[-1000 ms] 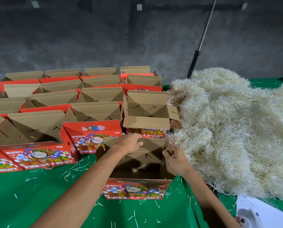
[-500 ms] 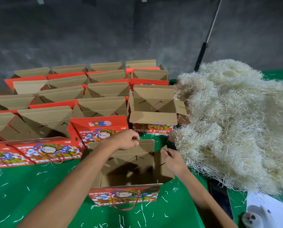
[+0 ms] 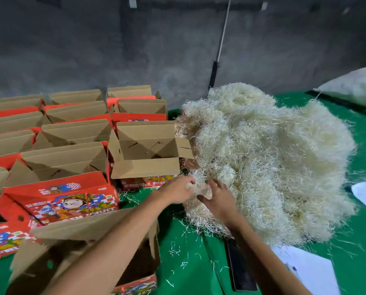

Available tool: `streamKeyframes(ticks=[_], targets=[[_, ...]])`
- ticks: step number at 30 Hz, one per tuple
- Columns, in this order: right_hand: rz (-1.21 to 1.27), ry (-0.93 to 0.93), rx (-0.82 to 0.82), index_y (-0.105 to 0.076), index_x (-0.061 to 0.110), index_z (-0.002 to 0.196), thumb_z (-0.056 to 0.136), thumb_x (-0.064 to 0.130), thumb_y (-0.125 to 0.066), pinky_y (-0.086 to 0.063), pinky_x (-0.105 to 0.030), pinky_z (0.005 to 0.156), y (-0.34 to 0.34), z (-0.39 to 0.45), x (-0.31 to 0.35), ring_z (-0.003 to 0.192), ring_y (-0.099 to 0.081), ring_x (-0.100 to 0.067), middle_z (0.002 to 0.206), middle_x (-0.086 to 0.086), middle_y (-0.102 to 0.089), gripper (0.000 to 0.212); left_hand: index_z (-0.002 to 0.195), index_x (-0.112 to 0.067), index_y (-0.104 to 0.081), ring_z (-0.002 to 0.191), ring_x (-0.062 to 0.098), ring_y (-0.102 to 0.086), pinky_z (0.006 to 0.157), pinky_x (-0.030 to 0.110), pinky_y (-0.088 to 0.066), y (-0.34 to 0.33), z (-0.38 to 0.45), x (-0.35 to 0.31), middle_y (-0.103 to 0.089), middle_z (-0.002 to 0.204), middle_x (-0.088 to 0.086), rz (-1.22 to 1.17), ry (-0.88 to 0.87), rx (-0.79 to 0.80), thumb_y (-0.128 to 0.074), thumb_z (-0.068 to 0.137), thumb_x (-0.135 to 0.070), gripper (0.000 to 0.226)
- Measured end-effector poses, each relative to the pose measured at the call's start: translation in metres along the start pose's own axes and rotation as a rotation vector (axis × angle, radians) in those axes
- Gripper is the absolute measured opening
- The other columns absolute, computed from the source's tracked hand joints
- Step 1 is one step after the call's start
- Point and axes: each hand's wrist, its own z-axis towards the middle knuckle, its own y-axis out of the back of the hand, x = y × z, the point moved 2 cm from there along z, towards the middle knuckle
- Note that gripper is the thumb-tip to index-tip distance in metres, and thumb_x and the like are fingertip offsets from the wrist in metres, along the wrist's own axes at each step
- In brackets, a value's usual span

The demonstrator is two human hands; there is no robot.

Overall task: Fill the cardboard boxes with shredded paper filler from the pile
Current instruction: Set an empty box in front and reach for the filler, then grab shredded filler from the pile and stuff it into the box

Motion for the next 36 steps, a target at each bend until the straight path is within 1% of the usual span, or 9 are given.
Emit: streamKeyframes(ticks=[8, 14, 18, 23, 26, 28, 30, 33, 36], targets=[[-0.373, -0.066, 0.167, 0.0, 0.032, 0.157, 0.076, 0.079, -0.058, -0.006, -0.056, 0.116, -0.019, 0.05, -0.068, 0.15, -0.002, -0.041, 0.165, -0.008, 0.009, 0.11, 0.134, -0.031, -0.051, 0.118, 0.019, -0.054, 0.101, 0.039, -0.046, -0.037, 0.033, -0.001, -0.047, 0.141, 0.001, 0.014, 0.097, 0.087, -0.057, 0.098, -0.034, 0.037], [-0.405, -0.066, 0.225, -0.019, 0.021, 0.155, 0.092, 0.03, -0.064, -0.034, -0.052, 0.115, -0.03, 0.061, -0.078, 0.136, -0.04, -0.034, 0.153, -0.014, -0.032, 0.078, 0.116, -0.024, -0.06, 0.113, 0.017, -0.056, 0.099, 0.038, -0.046, -0.037, 0.035, 0.021, -0.056, 0.131, -0.003, 0.029, 0.21, 0.13, -0.058, 0.096, -0.036, 0.024], [-0.35, 0.006, 0.103, -0.047, 0.027, 0.141, 0.098, 0.033, -0.055, -0.042, -0.046, 0.11, -0.02, 0.071, -0.064, 0.116, -0.058, -0.021, 0.128, 0.0, -0.059, 0.044, 0.1, -0.025, -0.062, 0.099, 0.017, -0.059, 0.083, 0.032, -0.047, -0.023, 0.032, 0.027, -0.061, 0.117, -0.009, 0.033, 0.244, 0.053, -0.056, 0.096, -0.038, 0.015], [-0.131, 0.132, -0.094, -0.059, 0.026, 0.134, 0.096, 0.035, -0.054, -0.056, -0.024, 0.058, 0.029, 0.088, -0.008, 0.068, -0.065, -0.008, 0.099, 0.004, -0.067, 0.039, 0.087, -0.027, -0.061, 0.081, 0.007, -0.06, 0.081, 0.032, -0.054, 0.006, 0.019, 0.031, -0.063, 0.098, -0.017, -0.079, 0.325, -0.117, -0.052, 0.097, -0.038, 0.018], [0.108, 0.125, -0.169, -0.055, 0.018, 0.137, 0.096, 0.04, -0.058, -0.048, -0.017, 0.047, 0.061, 0.093, 0.036, 0.047, -0.058, -0.003, 0.079, -0.003, -0.07, 0.047, 0.129, -0.03, -0.055, 0.101, 0.015, -0.063, 0.093, 0.043, -0.053, 0.026, 0.005, 0.031, -0.06, 0.123, -0.007, -0.302, 0.473, -0.288, -0.04, 0.097, -0.061, 0.047], [0.418, 0.083, -0.145, -0.05, 0.01, 0.14, 0.095, 0.044, -0.06, -0.055, -0.025, 0.05, 0.08, 0.091, 0.067, 0.045, -0.058, -0.014, 0.07, -0.013, -0.069, 0.058, 0.154, -0.029, -0.025, 0.131, 0.03, -0.049, 0.108, 0.053, -0.041, 0.038, -0.005, 0.032, -0.035, 0.156, -0.001, -0.578, 0.538, -0.329, -0.031, 0.094, -0.071, 0.073], [0.674, 0.077, -0.154, -0.053, 0.004, 0.133, 0.093, 0.043, -0.064, -0.061, -0.045, 0.07, 0.093, 0.087, 0.095, 0.077, -0.071, -0.032, 0.097, -0.025, -0.07, 0.056, 0.157, -0.031, -0.016, 0.143, 0.032, -0.035, 0.114, 0.058, -0.031, 0.045, -0.011, 0.031, -0.023, 0.162, 0.003, -0.904, 0.552, -0.32, -0.023, 0.095, -0.072, 0.075], [0.929, 0.013, -0.044, -0.054, 0.011, 0.134, 0.082, 0.057, -0.063, -0.051, -0.054, 0.098, 0.104, 0.069, 0.136, 0.111, -0.063, -0.024, 0.136, -0.009, -0.055, 0.069, 0.143, -0.018, -0.045, 0.103, 0.035, -0.07, 0.08, 0.054, -0.058, 0.062, -0.03, 0.026, -0.064, 0.126, 0.019, -1.566, 0.503, -0.371, -0.031, 0.091, -0.076, 0.079], [1.079, -0.042, 0.054, -0.06, 0.019, 0.111, 0.07, 0.071, -0.053, -0.05, -0.051, 0.094, 0.102, 0.048, 0.164, 0.108, -0.06, -0.021, 0.127, -0.013, -0.055, 0.066, 0.154, -0.03, -0.029, 0.133, 0.037, -0.048, 0.104, 0.061, -0.041, 0.081, -0.051, 0.023, -0.042, 0.152, 0.017, -1.721, 0.421, -0.357, -0.056, 0.055, -0.097, 0.123]])
